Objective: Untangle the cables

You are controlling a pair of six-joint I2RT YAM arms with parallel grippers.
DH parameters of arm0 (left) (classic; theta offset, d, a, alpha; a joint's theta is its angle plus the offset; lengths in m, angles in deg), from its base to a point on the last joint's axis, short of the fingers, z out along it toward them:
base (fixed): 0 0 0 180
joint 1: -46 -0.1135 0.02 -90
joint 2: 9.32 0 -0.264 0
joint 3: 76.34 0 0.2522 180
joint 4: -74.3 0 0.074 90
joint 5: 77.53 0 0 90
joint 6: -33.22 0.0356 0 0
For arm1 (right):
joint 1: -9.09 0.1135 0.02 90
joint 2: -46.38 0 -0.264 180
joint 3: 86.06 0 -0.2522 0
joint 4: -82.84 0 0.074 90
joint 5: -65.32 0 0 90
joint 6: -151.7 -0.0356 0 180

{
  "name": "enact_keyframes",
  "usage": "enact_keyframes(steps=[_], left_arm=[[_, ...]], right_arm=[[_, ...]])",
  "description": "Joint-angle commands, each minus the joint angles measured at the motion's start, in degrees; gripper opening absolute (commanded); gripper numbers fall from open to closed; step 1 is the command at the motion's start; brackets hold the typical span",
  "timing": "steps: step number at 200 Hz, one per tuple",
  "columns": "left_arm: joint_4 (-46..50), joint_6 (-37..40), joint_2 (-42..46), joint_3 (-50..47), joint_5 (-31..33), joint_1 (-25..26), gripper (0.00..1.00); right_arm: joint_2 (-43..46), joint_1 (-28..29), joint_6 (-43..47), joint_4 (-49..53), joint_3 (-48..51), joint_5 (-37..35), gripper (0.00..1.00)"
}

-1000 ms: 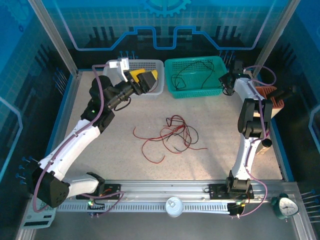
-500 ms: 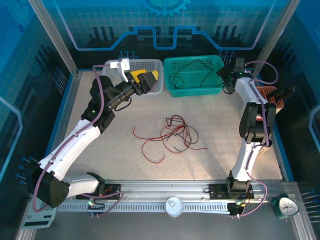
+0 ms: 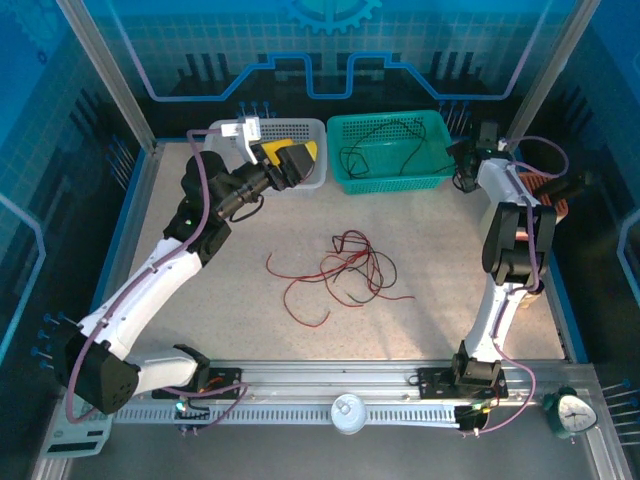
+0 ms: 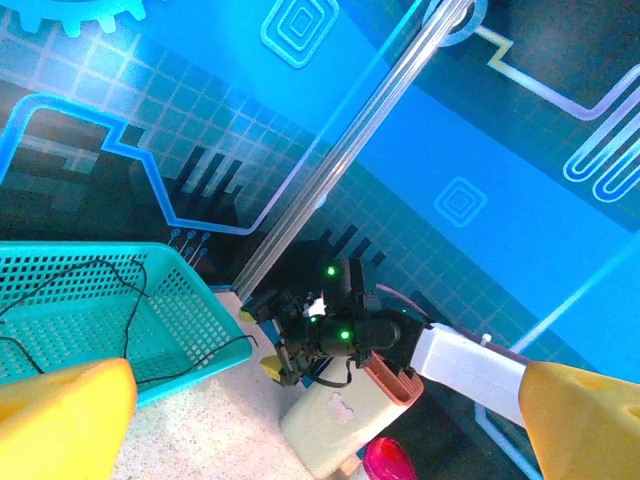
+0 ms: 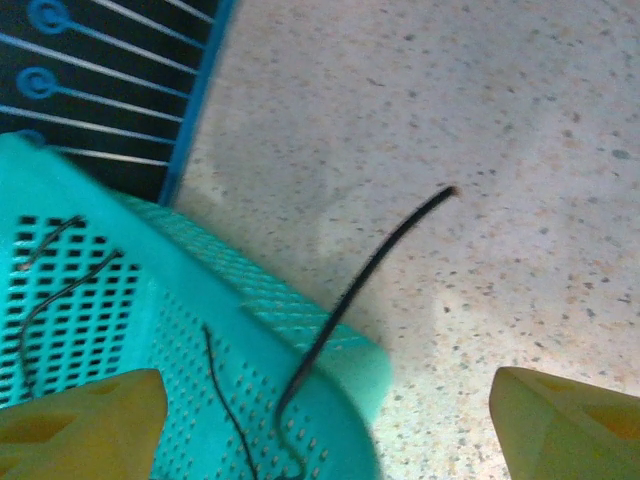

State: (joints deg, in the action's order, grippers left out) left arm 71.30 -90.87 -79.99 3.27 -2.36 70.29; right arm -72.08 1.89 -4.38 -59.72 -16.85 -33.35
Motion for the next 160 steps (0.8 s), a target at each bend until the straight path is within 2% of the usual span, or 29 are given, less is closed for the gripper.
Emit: enact_keyframes(steps=[1, 60, 82, 110, 139, 160], left_arm=[[0.0, 1.3, -0.7, 1.9, -0.7, 0.5, 0.99], [0.3, 1.7, -0.9, 1.9, -0.6, 0.5, 0.99], [0.2, 1.4, -1.2, 1.9, -0.7, 0.5, 0.99], [0.2, 1.3, -1.0, 1.7, -0.5, 0.5, 0.99], [0.1, 1.2, -0.9, 1.4, -0.5, 0.6, 0.99], [0.0, 1.0, -0.7, 1.4, -0.6, 0.6, 0.99]], right_arm=[[-1.8, -0.4, -4.6, -1.9, 0.9, -2.4, 0.82], [-2.7, -0.3, -7.3, -5.4, 0.5, -4.9, 0.73], [-3.1, -0.2, -7.7, -5.5, -0.3, -5.5, 0.66], [-3.5, -0.2, -7.4, -5.5, -0.9, -5.8, 0.50], [-3.2, -0.1, -6.4, -6.0, -0.7, -5.6, 0.25], [-2.0, 0.0, -4.8, -6.5, -0.4, -6.0, 0.12]])
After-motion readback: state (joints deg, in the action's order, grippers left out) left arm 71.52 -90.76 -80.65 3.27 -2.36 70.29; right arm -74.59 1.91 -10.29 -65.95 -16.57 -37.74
